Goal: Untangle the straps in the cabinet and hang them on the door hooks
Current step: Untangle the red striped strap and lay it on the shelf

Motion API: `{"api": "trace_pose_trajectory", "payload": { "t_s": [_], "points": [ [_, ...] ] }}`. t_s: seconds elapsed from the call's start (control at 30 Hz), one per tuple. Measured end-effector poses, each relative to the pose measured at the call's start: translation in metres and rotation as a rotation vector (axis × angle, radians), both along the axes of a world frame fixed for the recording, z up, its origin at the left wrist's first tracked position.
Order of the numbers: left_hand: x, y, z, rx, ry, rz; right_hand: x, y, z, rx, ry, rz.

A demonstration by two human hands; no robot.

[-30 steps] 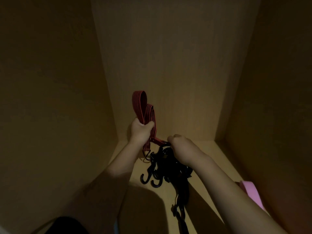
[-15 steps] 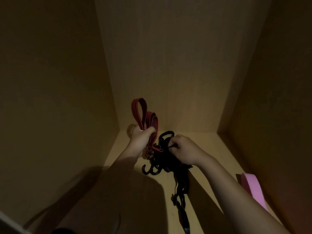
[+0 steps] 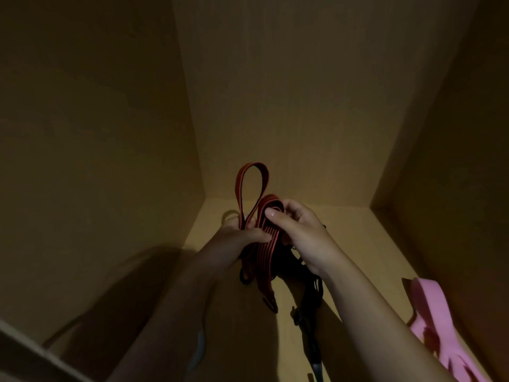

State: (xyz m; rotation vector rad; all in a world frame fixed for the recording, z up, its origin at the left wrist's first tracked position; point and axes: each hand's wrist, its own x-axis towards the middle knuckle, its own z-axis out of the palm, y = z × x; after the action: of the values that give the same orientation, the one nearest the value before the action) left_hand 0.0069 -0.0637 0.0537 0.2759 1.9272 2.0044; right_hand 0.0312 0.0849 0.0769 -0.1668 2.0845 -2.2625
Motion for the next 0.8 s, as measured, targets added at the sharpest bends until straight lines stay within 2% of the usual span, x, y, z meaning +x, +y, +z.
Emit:
{"api": "trace_pose_trajectory", "payload": {
  "t_s": [0.1, 0.2, 0.33, 0.43, 0.57, 0.67, 0.8],
  "points": [
    [0.002, -0.004, 0.0, 0.043, -0.021, 0.007, -0.001, -0.005, 0.0, -0.078, -0.002, -0.016],
    [-0.006, -0.004, 0.01, 0.141, -0.096, 0.15, -0.005, -0.01, 0.002, -0.114, 0.014, -0.071],
    [-0.024, 0.002, 0.055, 0.192, -0.063, 0.278, -0.023, -0.013, 0.015, -0.124, 0.082, -0.167],
    [-0.038, 0.0, 0.089, 0.373, -0.047, 0.369, -0.034, -0.012, 0.032, -0.169, 0.134, -0.188],
    [-0.049, -0.005, 0.113, 0.581, -0.134, 0.477, -0.037, -0.008, 0.055, -0.086, 0.205, -0.157],
    [-0.052, -0.006, 0.114, 0.652, -0.17, 0.494, -0.04, -0.008, 0.073, -0.084, 0.218, -0.118],
    [-0.048, -0.008, 0.097, 0.747, -0.237, 0.399, -0.047, -0.002, 0.103, -0.235, 0.194, -0.021]
  ]
}}
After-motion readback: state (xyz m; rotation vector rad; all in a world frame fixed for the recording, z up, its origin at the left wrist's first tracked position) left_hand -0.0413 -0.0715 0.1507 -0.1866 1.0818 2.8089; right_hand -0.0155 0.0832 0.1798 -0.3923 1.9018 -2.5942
